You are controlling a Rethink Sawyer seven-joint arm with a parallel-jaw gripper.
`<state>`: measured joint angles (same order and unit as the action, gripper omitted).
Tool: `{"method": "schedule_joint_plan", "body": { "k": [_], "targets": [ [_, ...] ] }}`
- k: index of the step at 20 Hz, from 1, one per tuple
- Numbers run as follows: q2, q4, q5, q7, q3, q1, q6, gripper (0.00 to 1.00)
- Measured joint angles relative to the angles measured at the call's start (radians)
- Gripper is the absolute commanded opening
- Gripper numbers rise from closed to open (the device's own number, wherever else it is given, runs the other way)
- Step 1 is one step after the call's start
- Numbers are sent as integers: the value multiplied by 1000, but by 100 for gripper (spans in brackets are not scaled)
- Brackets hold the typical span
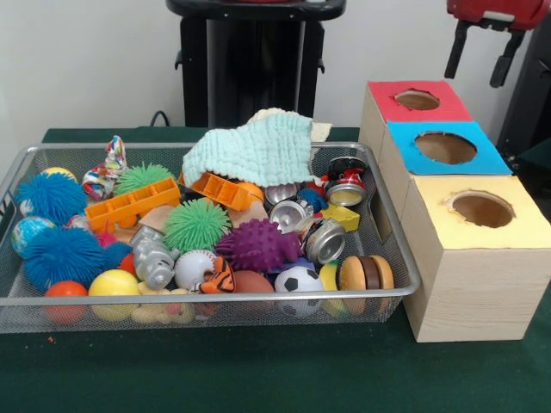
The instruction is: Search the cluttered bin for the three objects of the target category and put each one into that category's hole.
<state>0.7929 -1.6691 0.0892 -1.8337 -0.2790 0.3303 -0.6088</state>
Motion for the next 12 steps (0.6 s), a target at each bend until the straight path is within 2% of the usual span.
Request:
{"method": "schedule_joint_plan", "body": {
  "k": [4, 12],
  "targets": [
    [24, 0, -2, 0, -3, -34, 0, 100],
    [115, -5, -12, 0, -3, -172, 0, 100]
  ]
}}
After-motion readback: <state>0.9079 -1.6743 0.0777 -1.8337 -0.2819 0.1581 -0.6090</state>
